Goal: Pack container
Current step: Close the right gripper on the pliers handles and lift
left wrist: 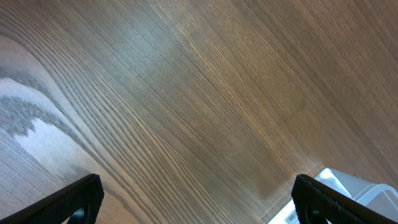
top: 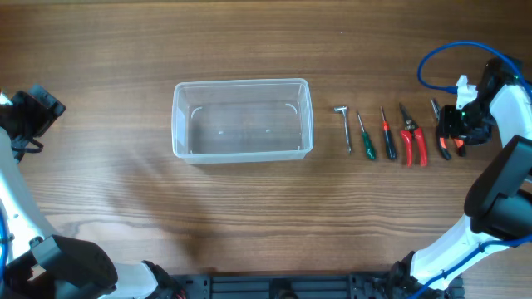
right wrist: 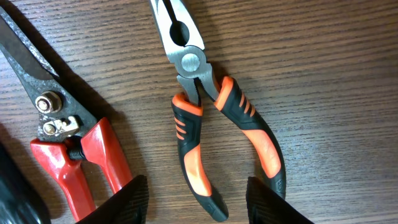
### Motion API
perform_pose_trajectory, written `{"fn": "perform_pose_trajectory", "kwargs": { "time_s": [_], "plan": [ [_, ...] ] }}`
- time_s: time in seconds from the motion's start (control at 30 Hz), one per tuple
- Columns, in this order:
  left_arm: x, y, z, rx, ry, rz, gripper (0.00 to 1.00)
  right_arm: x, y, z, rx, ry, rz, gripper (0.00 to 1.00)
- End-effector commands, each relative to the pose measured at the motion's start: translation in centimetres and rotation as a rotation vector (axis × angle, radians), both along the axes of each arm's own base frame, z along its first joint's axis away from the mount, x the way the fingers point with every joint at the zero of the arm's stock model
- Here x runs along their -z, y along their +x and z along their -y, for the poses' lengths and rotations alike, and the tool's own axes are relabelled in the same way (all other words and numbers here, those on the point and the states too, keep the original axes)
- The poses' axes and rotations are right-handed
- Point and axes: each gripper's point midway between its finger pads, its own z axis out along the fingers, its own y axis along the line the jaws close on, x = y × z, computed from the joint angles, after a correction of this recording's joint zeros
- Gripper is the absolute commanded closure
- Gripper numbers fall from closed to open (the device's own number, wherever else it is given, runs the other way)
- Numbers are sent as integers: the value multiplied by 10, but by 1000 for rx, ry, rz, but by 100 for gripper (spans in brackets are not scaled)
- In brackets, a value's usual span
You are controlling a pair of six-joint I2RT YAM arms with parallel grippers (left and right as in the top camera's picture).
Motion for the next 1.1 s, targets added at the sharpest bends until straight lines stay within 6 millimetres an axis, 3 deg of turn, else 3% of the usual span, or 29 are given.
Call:
{"fn": "perform_pose_trajectory", "kwargs": {
  "time_s": [0.0,0.63,1.07],
  "plan": [
    [-2,2,0,-14,-15,15,0,-5,-2,3,22,-19,4,51],
    [-2,2,0,-14,-15,15,0,40,-14,-2,46,31,-116,57],
    [-2,2,0,-14,-15,15,0,42,-15,4,61,3,-125,72]
  ]
}}
